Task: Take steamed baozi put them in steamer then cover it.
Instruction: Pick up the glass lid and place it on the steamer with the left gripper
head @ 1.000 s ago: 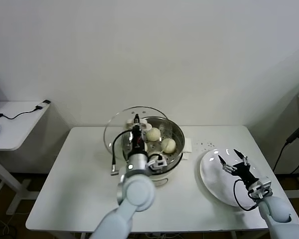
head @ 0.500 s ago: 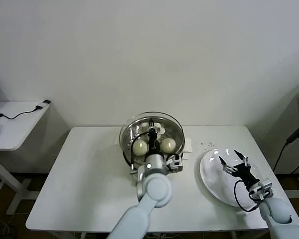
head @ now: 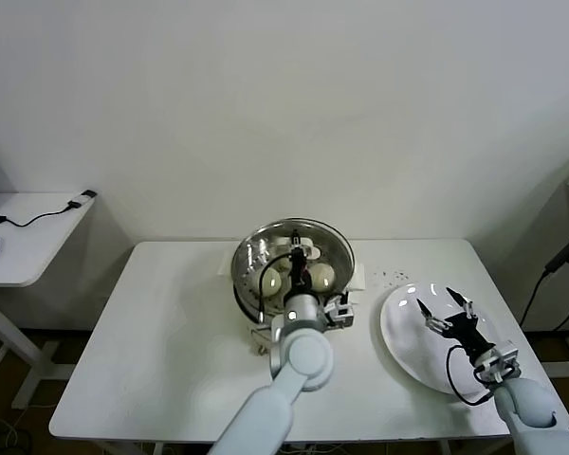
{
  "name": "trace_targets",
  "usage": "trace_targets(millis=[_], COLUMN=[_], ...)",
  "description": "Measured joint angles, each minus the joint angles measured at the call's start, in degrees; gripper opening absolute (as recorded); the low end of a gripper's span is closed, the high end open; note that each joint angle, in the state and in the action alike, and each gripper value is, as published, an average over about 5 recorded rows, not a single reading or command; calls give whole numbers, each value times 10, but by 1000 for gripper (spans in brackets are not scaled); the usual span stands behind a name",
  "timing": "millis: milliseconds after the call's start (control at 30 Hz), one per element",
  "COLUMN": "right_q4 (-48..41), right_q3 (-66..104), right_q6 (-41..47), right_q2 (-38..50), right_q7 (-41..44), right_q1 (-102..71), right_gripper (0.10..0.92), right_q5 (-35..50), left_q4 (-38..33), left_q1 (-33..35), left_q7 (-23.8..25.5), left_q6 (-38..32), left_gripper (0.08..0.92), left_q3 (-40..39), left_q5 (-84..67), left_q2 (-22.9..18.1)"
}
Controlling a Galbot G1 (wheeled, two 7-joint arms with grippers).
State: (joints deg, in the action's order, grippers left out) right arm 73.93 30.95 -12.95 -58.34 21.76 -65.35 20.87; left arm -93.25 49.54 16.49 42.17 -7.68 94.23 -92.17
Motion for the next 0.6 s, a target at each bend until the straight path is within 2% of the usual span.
trace_targets(millis=[600], right_q4=[-5], right_q3=[6], right_q6=[-5], right_q2=[-4], right_q7=[6], right_q1=[-1], right_gripper=[823], right_q5=[-6], left_q4=[30], left_q1=[-7], left_q7=[-14], left_q6=[0], left_gripper=[146], left_q3=[4], left_q5=[-8], left_q2=[0])
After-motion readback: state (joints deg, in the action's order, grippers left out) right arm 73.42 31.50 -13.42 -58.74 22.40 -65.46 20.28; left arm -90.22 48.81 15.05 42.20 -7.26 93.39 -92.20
